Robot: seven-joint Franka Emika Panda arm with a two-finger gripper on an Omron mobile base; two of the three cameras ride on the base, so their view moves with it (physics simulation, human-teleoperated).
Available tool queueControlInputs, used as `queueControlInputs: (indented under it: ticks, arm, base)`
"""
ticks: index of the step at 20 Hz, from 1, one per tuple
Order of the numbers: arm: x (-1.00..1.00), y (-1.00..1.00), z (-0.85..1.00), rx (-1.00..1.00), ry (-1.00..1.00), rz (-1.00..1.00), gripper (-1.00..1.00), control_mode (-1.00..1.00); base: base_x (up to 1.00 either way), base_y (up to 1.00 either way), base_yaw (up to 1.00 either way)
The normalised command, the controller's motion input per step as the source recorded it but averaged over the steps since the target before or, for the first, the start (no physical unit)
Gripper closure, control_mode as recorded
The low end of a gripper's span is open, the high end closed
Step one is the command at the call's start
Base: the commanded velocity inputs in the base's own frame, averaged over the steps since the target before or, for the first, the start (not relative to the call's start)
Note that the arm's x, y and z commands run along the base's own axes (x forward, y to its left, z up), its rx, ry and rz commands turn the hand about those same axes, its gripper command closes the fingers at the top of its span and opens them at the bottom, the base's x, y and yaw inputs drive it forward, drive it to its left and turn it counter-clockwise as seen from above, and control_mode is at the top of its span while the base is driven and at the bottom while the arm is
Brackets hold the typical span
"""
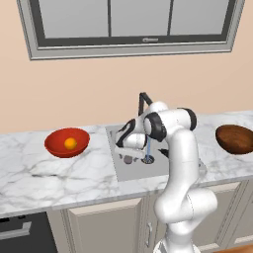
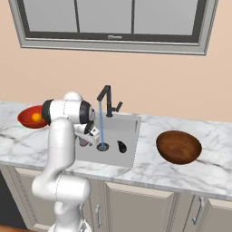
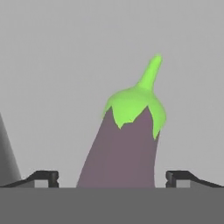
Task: Pick the eggplants from the sink and place them in one bowl. Place the orange in the other bowl. Then turn off the sink faucet.
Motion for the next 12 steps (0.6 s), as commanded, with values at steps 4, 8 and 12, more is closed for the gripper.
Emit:
queueControlInputs:
  ticks: [4, 8, 12]
  arm:
    - [0.00, -0.05, -0.33, -0.03, 0.00, -0.01, 1.00, -1.00]
    - [-0.44, -0.46, 0.18, -0.01, -0.18, -0.01, 1.00, -1.00]
    - [-0.85, -0.50, 0.94, 0.00, -0.31, 0.00, 1.00, -1.00]
  base:
    - [0.00, 0.00, 0.00]
    - [0.00, 0.00, 0.00]
    - [0.00, 0.00, 0.00]
